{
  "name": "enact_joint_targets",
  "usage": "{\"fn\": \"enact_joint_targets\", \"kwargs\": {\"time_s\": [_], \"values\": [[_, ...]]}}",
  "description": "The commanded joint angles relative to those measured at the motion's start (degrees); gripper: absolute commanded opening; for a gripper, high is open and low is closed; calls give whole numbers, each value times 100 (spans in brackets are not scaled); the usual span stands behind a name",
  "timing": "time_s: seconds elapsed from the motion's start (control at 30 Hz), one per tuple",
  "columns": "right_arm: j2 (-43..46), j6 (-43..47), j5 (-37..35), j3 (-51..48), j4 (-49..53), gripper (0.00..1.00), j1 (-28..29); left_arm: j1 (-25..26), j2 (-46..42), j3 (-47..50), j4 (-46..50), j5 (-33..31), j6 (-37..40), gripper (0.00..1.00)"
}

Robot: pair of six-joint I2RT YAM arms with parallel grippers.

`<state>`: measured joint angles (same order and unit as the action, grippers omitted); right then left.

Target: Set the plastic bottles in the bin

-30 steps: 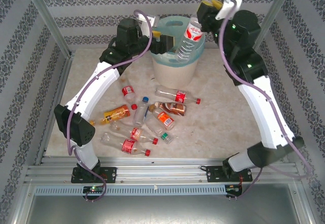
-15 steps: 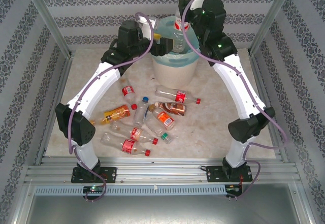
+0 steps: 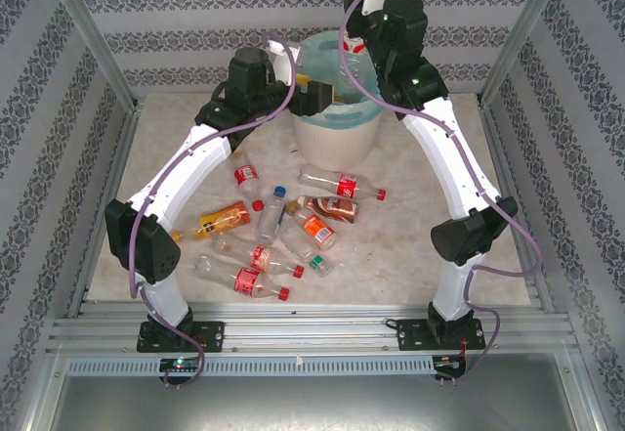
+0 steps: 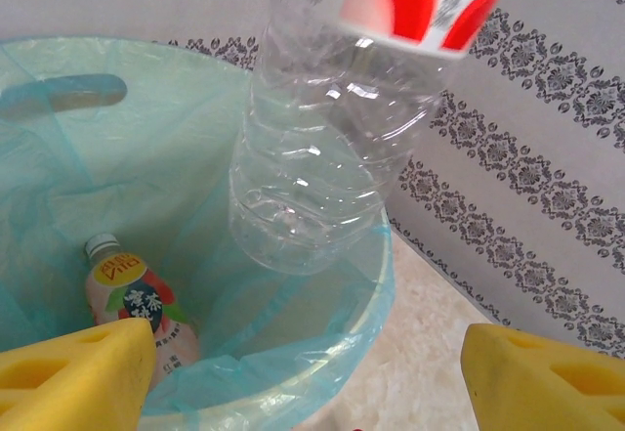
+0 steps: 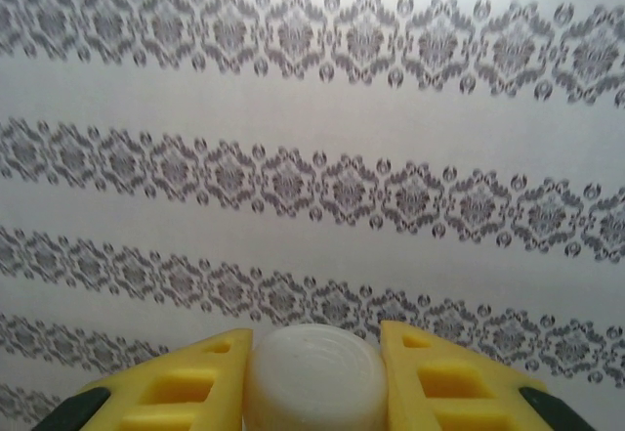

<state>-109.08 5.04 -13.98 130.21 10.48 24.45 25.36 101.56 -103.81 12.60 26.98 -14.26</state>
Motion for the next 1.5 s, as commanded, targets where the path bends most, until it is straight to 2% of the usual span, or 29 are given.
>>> {"fn": "enact_joint_targets", "kwargs": {"time_s": [0.0,0.17,0.37,0.53,0.63,1.3,1.4,1.47], "values": [[-131,217,-12,-260,-80,0,-92,-58,-241,169,-361,118,-170,82],[-280,292,373,-513,-110,0,-163,-57,-325,555,-675,157,-296,82],[-457,426,331,-857,-146,0,-198,-58,-340,698,-676,118,-192,82],[-404,173,399,-1413,-380,0,-319,-58,-352,722,-646,130,-129,82],[-421,27,461,-1622,-437,4,-400,-58,-339,739,-670,127,-123,82],[-537,-349,765,-2458,-678,10,-586,-55,-308,836,-768,151,-182,82],[-515,-301,781,-2488,-661,12,-597,-57,-303,853,-742,143,-147,82],[-473,-281,796,-2436,-602,20,-584,-58,-305,860,-744,127,-140,82]]}}
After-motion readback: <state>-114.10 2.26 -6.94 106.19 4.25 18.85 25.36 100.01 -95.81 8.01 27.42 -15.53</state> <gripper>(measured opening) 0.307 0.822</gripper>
